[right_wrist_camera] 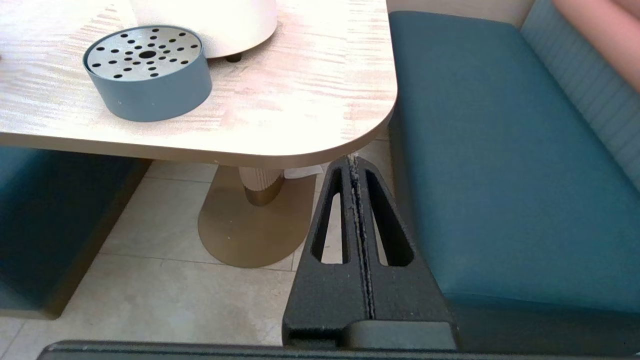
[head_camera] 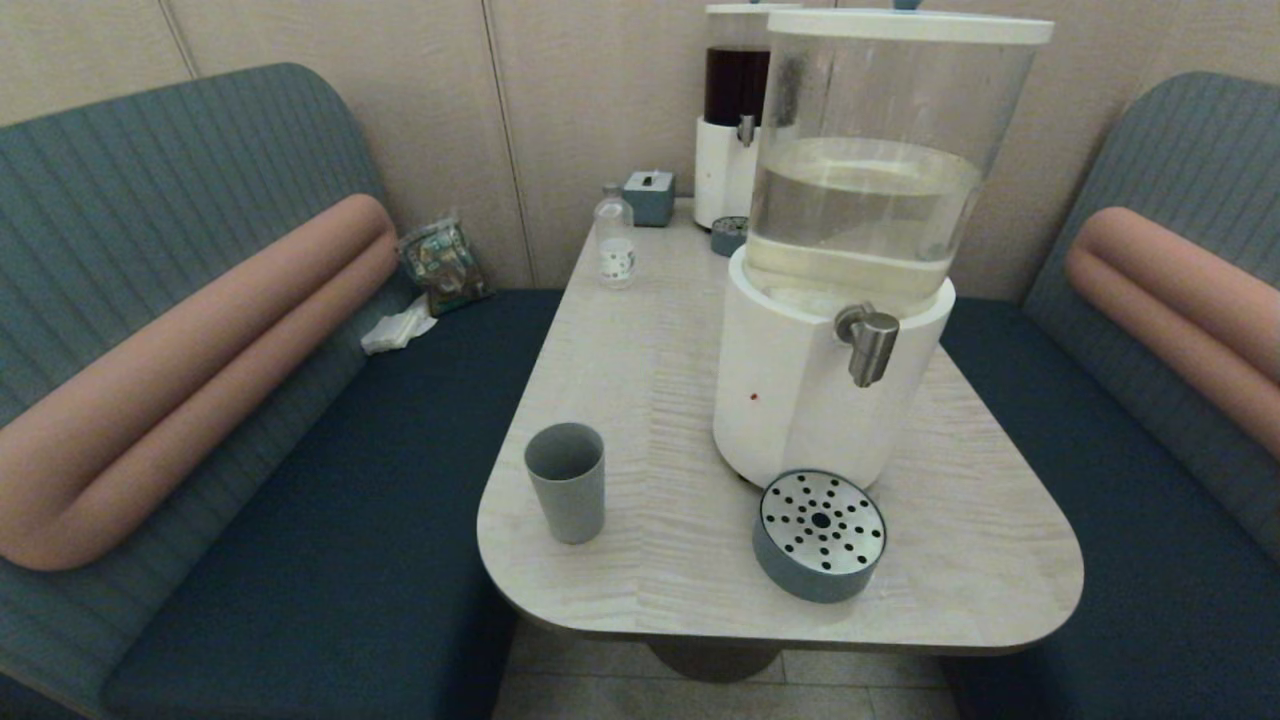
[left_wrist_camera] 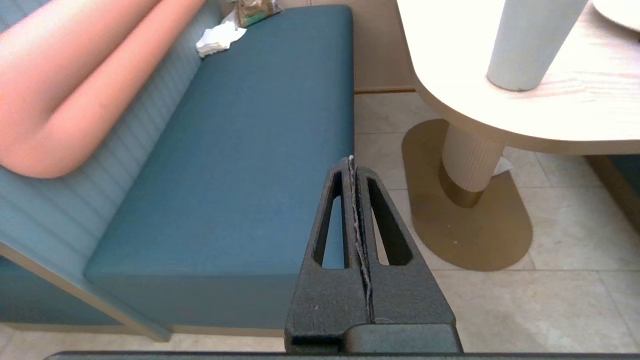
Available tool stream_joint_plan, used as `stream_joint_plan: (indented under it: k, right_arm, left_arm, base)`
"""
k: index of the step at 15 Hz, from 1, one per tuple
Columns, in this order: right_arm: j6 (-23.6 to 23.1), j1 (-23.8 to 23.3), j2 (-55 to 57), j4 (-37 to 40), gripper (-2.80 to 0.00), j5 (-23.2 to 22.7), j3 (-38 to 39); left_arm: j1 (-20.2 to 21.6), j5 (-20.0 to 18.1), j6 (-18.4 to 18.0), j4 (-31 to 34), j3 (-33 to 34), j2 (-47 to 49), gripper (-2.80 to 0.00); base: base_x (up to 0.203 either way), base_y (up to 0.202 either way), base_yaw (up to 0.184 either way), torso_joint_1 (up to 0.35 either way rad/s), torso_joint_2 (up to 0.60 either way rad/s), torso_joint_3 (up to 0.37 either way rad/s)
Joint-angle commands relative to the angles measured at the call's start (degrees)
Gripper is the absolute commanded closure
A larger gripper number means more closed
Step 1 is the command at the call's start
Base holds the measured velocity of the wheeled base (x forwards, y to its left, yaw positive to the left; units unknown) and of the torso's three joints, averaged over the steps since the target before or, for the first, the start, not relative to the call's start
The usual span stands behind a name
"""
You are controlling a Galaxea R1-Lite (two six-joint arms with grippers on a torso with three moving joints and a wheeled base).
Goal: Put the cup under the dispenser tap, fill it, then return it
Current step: Pick up the cup
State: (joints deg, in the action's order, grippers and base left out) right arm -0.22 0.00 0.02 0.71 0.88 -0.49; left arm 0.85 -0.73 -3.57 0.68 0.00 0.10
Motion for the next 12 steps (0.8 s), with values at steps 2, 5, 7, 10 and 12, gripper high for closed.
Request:
stream_joint_plan:
  k: [2, 5, 7, 10, 12]
  right_arm:
    - [0.3, 0.0, -0.3, -0.2, 0.00, 0.0, 0.1]
    - [0.3, 0.0, -0.3, -0.2, 0.00, 0.0, 0.1]
    - [0.3, 0.0, -0.3, -0.2, 0.00, 0.0, 0.1]
    - [0.3, 0.0, -0.3, -0.2, 0.00, 0.0, 0.1]
    - [0.3, 0.0, -0.2, -0.3, 0.00, 0.0, 0.1]
  left_arm:
    - [0.0, -0.1, -0.4, -0.1, 0.0, 0.1, 0.00]
    - [0.0, -1.2, 0.3, -1.0, -3.4, 0.1, 0.00]
    - [0.0, -4.8, 0.8, 2.4, -10.5, 1.2, 0.00]
    - [-0.7, -10.5, 2.7, 4.7, -21.2, 13.7, 0.00]
    - [-1.9, -15.0, 3.3, 0.1, -25.8, 27.3, 0.00]
  base:
    - [0.000, 0.000, 0.000, 0.000, 0.00, 0.000]
    - [0.000, 0.000, 0.000, 0.000, 0.00, 0.000]
    - [0.000, 0.000, 0.000, 0.000, 0.00, 0.000]
    - [0.000, 0.000, 0.000, 0.000, 0.00, 0.000]
    - [0.000, 0.000, 0.000, 0.000, 0.00, 0.000]
